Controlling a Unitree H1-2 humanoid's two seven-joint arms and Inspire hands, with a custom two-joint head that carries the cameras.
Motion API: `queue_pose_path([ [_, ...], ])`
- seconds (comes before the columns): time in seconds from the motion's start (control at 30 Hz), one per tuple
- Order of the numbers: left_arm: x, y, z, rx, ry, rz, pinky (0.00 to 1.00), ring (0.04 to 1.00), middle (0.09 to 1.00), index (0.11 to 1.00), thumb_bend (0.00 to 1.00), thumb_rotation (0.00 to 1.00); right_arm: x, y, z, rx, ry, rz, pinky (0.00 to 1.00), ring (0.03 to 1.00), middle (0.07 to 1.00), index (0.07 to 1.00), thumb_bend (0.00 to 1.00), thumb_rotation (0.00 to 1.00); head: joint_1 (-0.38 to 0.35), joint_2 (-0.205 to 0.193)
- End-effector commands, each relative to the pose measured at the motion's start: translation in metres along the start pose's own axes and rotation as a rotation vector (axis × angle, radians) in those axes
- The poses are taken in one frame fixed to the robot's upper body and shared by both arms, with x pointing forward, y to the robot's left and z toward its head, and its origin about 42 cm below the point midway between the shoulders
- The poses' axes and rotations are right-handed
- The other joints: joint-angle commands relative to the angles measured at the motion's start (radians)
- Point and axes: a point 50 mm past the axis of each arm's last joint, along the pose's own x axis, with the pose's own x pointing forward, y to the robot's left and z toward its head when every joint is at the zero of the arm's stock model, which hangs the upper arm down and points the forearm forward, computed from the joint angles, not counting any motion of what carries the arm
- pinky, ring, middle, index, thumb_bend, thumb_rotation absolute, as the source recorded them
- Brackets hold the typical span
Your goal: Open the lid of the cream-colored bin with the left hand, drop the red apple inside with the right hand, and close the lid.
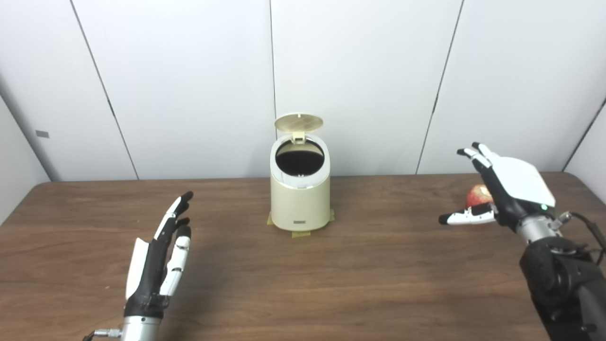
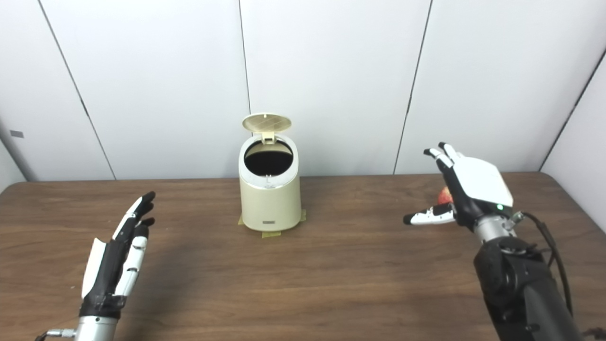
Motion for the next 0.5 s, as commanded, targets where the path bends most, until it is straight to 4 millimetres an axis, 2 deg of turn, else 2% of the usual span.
queue_pose_path([
  [0.0, -0.01, -0.007, 0.0, -0.027, 0.001, -0.006, 0.85, 0.921, 0.941, 0.926, 0.17, 1.0, 0.016, -0.034, 0.002, -0.046, 0.02, -0.051, 0.73, 0.974, 0.986, 0.914, 0.97, 0.32, 0.0, 0.001],
  [0.2, -0.012, -0.009, -0.003, -0.036, 0.011, -0.026, 0.84, 0.918, 0.936, 0.919, 0.15, 0.94, 0.04, -0.035, -0.006, -0.079, 0.081, -0.009, 0.59, 0.956, 0.948, 0.879, 0.95, 0.22, -0.007, -0.005],
  [0.47, -0.013, -0.006, -0.004, -0.047, 0.021, -0.025, 0.85, 0.921, 0.939, 0.922, 0.16, 0.93, 0.077, -0.023, -0.017, -0.102, 0.158, 0.087, 0.59, 0.955, 0.956, 0.891, 0.94, 0.24, -0.013, 0.001],
])
